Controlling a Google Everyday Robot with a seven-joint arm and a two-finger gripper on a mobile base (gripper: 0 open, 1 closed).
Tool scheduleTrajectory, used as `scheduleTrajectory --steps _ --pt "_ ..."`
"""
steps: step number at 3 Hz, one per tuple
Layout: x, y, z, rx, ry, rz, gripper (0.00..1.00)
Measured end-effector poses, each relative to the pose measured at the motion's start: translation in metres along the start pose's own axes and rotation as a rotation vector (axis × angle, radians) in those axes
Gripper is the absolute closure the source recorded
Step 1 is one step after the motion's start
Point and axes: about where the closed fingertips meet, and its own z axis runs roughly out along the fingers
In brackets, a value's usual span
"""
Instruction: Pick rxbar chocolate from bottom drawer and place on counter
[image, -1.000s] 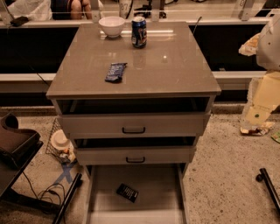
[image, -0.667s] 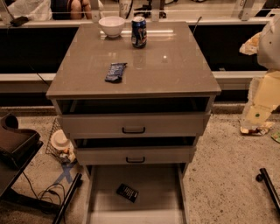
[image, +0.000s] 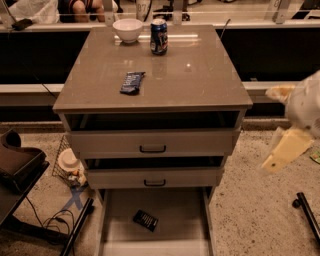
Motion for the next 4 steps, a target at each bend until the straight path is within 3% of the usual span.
scheduleTrajectory --steps 1,2,3,4 --pt "0.039 0.052 0.095 -0.061 -0.162 0.069 0.00" --pt "0.050 0.059 0.152 -0.034 -0.240 0.120 0.00" --pt "0.051 0.038 0.158 0.046 -0.249 0.133 0.00" --pt "0.050 0.038 0.157 0.047 -0.248 0.132 0.00"
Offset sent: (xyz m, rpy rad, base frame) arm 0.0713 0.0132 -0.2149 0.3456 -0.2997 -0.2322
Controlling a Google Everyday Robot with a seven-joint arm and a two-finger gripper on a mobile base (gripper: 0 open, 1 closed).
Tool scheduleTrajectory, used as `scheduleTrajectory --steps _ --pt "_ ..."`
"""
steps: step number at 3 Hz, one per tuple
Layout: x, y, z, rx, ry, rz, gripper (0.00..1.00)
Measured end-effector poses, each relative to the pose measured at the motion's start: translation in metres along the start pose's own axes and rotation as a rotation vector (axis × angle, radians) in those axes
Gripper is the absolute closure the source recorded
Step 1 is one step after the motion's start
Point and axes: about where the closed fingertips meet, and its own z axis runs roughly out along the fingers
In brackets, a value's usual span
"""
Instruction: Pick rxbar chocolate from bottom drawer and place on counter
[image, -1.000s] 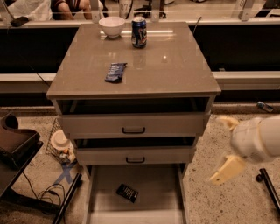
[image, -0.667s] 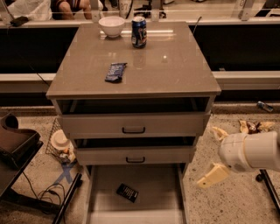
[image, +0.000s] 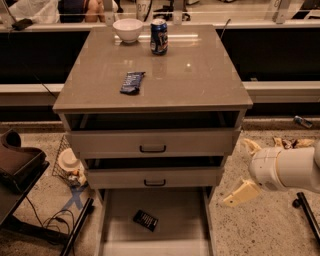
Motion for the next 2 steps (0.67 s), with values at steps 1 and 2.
scheduleTrajectory --steps 1,2 --pt "0.006 0.001 0.036 0.016 -0.039 0.040 0.00" --pt "0.027 0.007 0.109 0.029 -0.120 0.064 0.00"
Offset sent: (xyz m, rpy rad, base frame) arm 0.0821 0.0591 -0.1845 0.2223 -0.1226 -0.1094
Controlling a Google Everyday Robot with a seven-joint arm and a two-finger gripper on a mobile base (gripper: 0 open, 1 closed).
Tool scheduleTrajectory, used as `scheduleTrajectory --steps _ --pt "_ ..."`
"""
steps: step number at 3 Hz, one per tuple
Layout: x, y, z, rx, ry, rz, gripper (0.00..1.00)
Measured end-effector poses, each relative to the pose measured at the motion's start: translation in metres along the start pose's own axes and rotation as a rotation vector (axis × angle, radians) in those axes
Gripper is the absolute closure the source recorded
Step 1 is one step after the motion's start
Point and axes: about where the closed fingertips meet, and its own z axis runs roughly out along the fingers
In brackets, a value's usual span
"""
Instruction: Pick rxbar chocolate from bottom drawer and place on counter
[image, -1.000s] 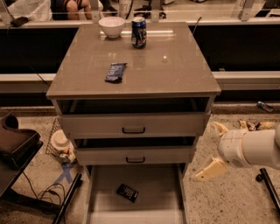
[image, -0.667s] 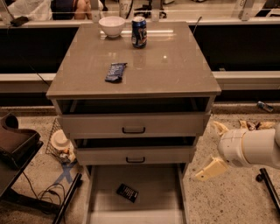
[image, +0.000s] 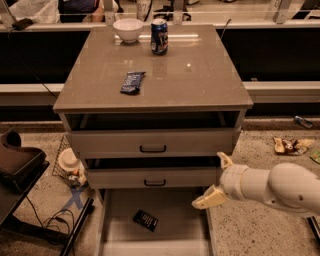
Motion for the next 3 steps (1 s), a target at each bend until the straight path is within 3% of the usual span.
scheduleTrajectory --steps 1,2,3 --pt "0.037 -0.002 0.056 0.060 -0.059 -0.014 0.00" --pt "0.091 0.007 0.104 0.084 -0.070 0.010 0.00" --pt "0.136 0.022 0.137 0.073 -0.047 0.038 0.00"
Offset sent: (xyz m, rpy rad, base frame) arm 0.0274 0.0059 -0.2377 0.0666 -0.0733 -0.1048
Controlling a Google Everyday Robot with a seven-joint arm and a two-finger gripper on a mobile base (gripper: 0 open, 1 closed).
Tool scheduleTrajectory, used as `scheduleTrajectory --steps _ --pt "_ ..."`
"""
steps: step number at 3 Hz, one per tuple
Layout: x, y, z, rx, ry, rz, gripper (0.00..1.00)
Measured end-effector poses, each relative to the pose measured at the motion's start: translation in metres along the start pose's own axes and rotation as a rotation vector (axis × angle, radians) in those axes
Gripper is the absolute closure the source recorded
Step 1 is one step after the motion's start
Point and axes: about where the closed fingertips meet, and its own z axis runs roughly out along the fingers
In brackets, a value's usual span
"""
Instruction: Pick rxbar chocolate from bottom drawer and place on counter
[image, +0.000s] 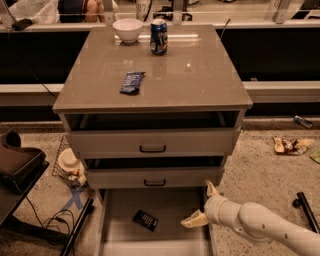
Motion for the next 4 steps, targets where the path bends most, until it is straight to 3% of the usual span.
scheduleTrajectory --steps 1,3,4 --pt "0.042 0.020 0.023 -0.040 0.045 0.055 0.00" --pt "0.046 0.026 0.035 -0.047 0.059 0.051 0.00" --pt "0.055 0.030 0.076 -0.055 0.061 0.003 0.00"
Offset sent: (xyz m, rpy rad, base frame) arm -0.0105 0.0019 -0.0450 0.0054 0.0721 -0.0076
